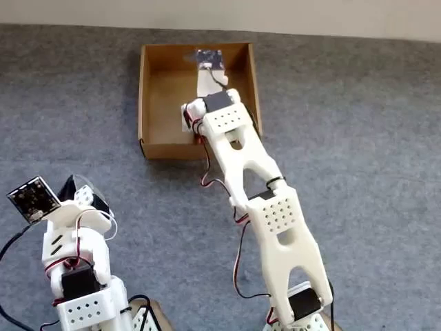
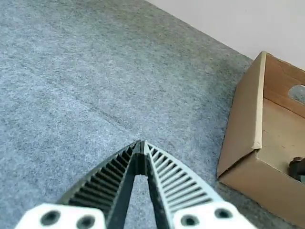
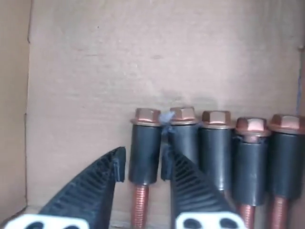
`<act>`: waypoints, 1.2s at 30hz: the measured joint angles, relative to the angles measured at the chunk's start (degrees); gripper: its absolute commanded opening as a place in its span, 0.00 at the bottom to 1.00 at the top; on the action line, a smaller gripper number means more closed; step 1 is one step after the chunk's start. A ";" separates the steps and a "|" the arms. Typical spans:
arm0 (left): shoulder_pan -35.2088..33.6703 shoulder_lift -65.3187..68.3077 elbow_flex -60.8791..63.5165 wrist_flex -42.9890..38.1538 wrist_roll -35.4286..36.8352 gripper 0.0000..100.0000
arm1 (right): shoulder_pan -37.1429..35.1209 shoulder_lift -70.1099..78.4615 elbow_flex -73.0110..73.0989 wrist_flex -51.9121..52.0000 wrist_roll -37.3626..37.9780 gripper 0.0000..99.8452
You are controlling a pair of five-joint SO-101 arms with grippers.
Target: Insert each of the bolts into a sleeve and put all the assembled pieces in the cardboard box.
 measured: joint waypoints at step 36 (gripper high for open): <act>3.16 0.00 0.00 -0.09 0.09 0.01 | 15.65 -55.03 0.53 32.00 3.34 0.01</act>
